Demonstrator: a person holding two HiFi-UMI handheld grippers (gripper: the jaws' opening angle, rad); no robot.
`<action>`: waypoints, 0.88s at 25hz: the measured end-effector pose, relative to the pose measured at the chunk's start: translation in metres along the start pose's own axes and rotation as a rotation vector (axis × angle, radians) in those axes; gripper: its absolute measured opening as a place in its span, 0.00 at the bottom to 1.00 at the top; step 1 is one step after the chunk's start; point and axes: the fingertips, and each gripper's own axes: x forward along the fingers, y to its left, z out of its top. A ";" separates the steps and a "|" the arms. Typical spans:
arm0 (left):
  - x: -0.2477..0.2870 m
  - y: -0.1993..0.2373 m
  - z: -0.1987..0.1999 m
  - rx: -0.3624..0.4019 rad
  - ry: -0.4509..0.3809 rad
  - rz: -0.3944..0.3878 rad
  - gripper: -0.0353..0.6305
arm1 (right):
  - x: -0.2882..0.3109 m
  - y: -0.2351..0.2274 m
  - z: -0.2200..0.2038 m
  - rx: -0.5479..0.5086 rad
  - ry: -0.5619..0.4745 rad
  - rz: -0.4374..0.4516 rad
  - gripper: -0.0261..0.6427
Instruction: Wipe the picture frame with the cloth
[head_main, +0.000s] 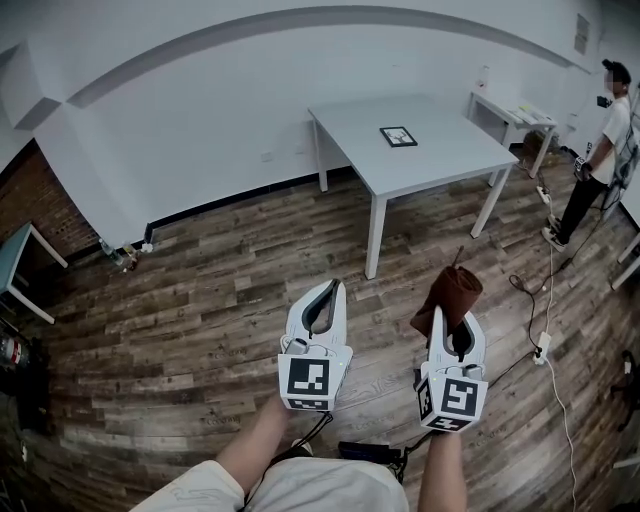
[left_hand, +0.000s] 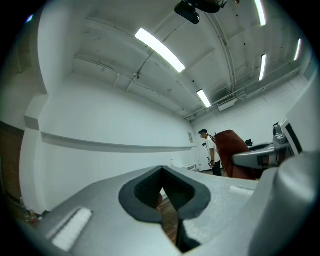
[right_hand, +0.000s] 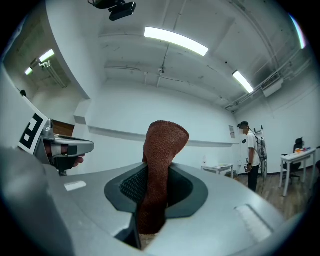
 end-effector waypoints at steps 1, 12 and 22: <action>0.002 -0.007 -0.001 -0.003 0.002 -0.003 0.05 | -0.002 -0.008 -0.001 0.003 0.001 -0.004 0.20; 0.040 -0.042 -0.005 -0.023 0.008 -0.026 0.05 | 0.013 -0.054 -0.013 0.003 0.012 -0.020 0.20; 0.139 -0.003 -0.038 -0.039 0.016 -0.054 0.05 | 0.114 -0.060 -0.032 -0.031 0.045 -0.042 0.20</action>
